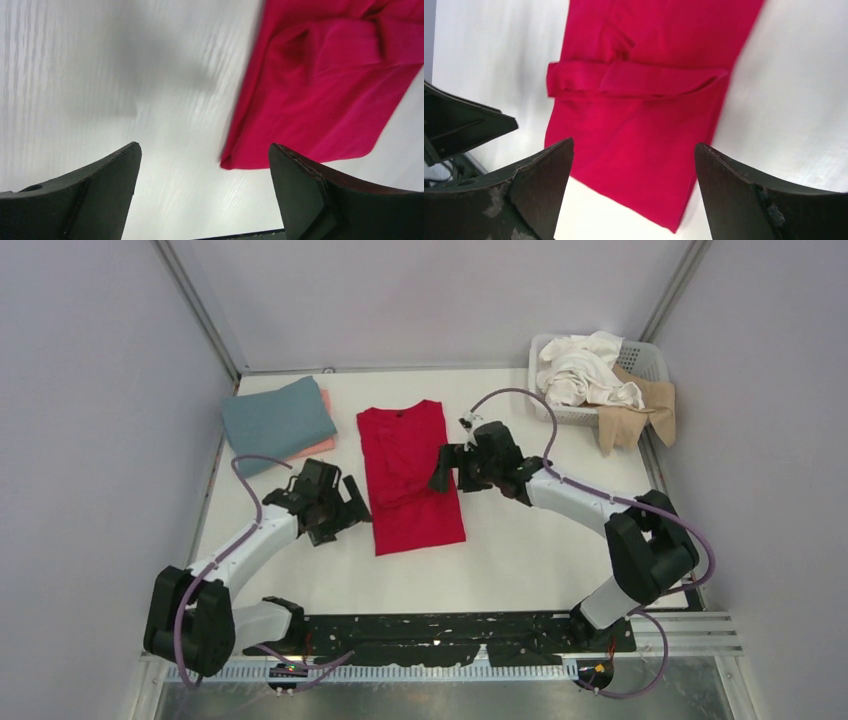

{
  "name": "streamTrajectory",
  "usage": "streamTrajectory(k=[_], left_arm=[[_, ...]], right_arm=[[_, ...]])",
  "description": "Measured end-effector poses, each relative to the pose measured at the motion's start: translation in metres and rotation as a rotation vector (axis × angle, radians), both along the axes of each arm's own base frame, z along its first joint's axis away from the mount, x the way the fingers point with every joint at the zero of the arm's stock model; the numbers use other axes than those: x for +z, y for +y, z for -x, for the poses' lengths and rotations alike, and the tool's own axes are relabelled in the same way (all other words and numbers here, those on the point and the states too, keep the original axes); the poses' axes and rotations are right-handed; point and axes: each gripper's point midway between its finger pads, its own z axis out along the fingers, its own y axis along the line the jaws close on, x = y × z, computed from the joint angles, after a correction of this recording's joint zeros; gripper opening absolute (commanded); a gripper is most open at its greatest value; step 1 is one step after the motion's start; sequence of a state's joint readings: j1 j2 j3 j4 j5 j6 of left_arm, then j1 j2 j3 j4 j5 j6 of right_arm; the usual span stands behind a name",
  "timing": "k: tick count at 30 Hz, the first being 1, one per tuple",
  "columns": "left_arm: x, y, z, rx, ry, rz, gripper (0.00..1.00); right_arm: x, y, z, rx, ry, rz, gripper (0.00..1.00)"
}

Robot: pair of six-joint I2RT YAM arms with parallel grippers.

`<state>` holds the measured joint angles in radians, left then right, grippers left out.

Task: Fold and stack the t-shirts
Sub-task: Fold the folded rectangular tshirt in 1/3 of the way, then grab one side of the 2/3 rectangular tshirt with both arms

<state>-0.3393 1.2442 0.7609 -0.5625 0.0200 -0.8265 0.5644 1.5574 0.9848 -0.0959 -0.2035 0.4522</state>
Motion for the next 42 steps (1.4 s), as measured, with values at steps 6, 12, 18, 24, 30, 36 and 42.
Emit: streamTrajectory(k=[6, 12, 18, 24, 30, 36, 42], left_arm=[[-0.021, 0.014, 0.044, 0.009, 0.032, 0.003, 1.00], [-0.020, 0.023, 0.056, 0.042, -0.010, -0.002, 1.00], [-0.030, 0.028, 0.071, 0.063, 0.015, -0.001, 1.00], [-0.027, 0.024, 0.073, 0.049, -0.009, 0.035, 1.00], [-0.031, -0.004, 0.069, -0.032, -0.007, 0.121, 0.88], [-0.038, -0.038, 0.064, -0.123, 0.017, 0.176, 0.59], [-0.048, -0.056, 0.057, -0.148, 0.058, 0.200, 0.24]], right_arm=[[-0.027, 0.053, 0.034, 0.169, 0.049, 0.003, 0.95], [-0.055, 0.079, 0.018, 0.189, 0.078, 0.041, 0.95], [-0.045, 0.106, -0.038, 0.144, -0.016, 0.049, 0.95], [0.001, 0.122, -0.076, 0.115, -0.154, 0.021, 0.95], [-0.021, 0.046, -0.010, 0.029, -0.081, 0.113, 0.95], [-0.054, -0.023, 0.070, -0.043, 0.029, 0.129, 0.95], [-0.066, -0.041, 0.095, -0.074, 0.072, 0.110, 0.98]])
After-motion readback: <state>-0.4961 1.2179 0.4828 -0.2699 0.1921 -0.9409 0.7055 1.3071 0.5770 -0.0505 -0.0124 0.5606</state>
